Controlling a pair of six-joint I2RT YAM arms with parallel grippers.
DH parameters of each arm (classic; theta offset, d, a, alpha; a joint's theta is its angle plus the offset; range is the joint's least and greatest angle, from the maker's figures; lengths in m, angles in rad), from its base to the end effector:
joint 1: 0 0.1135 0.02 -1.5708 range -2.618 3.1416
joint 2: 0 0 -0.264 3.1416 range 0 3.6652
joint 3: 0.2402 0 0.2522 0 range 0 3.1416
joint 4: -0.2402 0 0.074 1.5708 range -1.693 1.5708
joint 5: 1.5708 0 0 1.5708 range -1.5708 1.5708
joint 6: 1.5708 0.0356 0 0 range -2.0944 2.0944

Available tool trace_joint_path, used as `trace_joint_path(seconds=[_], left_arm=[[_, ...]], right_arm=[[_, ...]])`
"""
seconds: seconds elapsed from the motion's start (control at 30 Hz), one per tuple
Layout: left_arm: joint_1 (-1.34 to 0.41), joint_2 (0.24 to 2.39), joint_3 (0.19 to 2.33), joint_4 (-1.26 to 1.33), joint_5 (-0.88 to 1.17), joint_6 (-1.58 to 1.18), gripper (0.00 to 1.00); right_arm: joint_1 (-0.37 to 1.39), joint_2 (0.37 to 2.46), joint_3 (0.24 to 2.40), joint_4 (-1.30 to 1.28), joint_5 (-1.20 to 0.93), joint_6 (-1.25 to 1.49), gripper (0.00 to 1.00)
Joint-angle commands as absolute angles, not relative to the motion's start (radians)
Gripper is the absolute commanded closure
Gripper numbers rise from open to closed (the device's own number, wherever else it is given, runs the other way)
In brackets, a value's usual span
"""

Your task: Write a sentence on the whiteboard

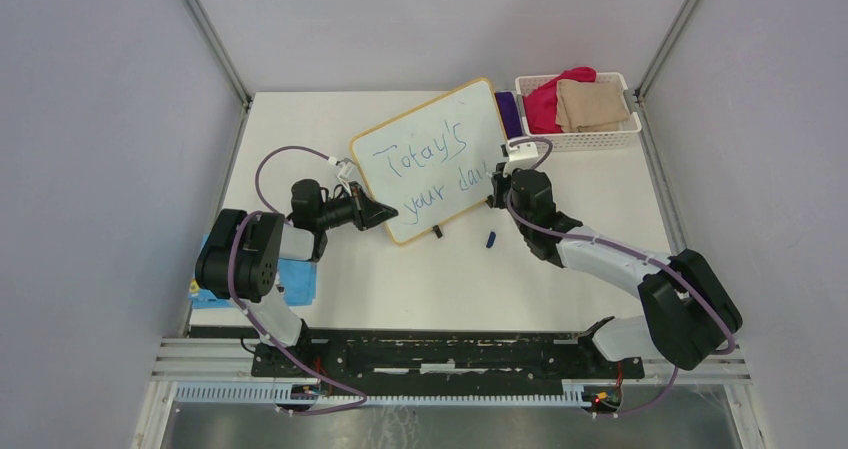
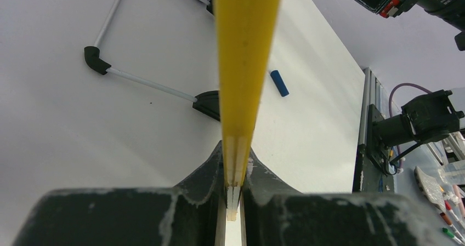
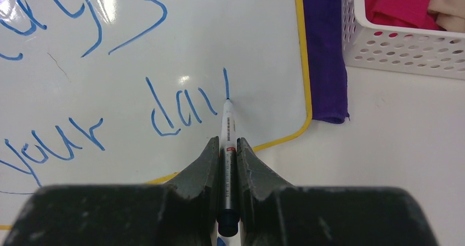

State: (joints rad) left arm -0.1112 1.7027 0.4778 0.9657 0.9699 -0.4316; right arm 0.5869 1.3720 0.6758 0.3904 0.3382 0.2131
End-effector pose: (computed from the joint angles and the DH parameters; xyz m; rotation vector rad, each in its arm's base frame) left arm 0.2802 -0.0608 0.1410 0.4229 1.8481 -1.2543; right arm 0.2537 0.1546 0.2289 -0.1163 1.8618 0.2372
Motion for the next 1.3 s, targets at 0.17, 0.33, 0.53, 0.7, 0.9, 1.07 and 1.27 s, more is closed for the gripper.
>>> trace_joint_path(seconds=[0.17, 0.33, 0.53, 0.7, 0.9, 1.07, 1.27], left_arm=[[-0.109, 1.72, 0.476, 0.859, 0.906, -0.385, 0.98], [-0.11, 1.72, 0.477, 0.858, 0.906, -0.384, 0.98], [-0.114, 1.718, 0.479, 0.85, 0.903, -0.38, 0.98], [-0.114, 1.718, 0.479, 0.846, 0.903, -0.379, 0.98], [-0.118, 1.718, 0.481, 0.837, 0.903, -0.373, 0.98], [-0.119, 1.716, 0.483, 0.834, 0.901, -0.371, 0.98], [-0.122, 1.713, 0.483, 0.825, 0.899, -0.366, 0.98]], right_arm=[[0.586, 1.354, 0.638, 0.415, 0.296, 0.239, 1.0], [0.59, 1.354, 0.623, 0.419, 0.287, 0.245, 1.0], [0.593, 1.35, 0.602, 0.423, 0.281, 0.249, 1.0], [0.598, 1.35, 0.591, 0.425, 0.273, 0.253, 1.0], [0.609, 1.348, 0.588, 0.428, 0.263, 0.257, 1.0], [0.626, 1.346, 0.588, 0.426, 0.259, 0.259, 1.0], [0.661, 1.354, 0.595, 0.43, 0.259, 0.267, 1.0]])
